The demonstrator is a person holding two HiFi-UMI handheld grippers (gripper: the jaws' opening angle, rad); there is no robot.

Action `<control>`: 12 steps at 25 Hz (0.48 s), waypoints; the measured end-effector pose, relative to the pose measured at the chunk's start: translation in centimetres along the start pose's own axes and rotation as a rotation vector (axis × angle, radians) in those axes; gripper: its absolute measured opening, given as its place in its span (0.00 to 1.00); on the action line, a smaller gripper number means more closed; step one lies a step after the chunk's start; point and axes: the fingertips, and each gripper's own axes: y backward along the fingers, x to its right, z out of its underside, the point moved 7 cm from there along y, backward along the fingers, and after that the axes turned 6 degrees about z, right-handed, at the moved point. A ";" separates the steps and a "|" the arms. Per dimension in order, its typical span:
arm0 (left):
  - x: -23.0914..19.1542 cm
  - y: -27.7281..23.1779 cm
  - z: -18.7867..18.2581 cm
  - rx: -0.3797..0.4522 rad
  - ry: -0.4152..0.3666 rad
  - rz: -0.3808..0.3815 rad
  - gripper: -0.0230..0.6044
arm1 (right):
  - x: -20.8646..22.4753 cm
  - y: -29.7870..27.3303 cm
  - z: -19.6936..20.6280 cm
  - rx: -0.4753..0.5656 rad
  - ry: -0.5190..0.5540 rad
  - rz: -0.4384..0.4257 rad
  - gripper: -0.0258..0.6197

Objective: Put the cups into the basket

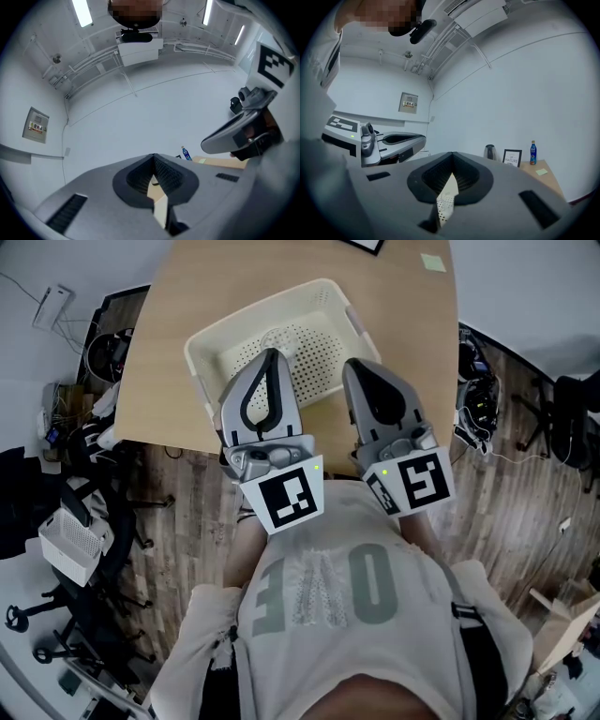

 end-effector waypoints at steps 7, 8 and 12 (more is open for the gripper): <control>0.1 -0.1 0.0 -0.025 -0.030 0.008 0.05 | -0.1 0.0 0.1 -0.004 0.011 -0.012 0.04; 0.1 0.0 0.0 -0.030 -0.042 0.010 0.05 | -0.2 0.0 0.1 -0.005 0.014 -0.017 0.04; 0.5 -0.2 0.0 -0.011 -0.049 0.013 0.05 | -0.7 -0.2 0.1 -0.008 0.025 -0.032 0.04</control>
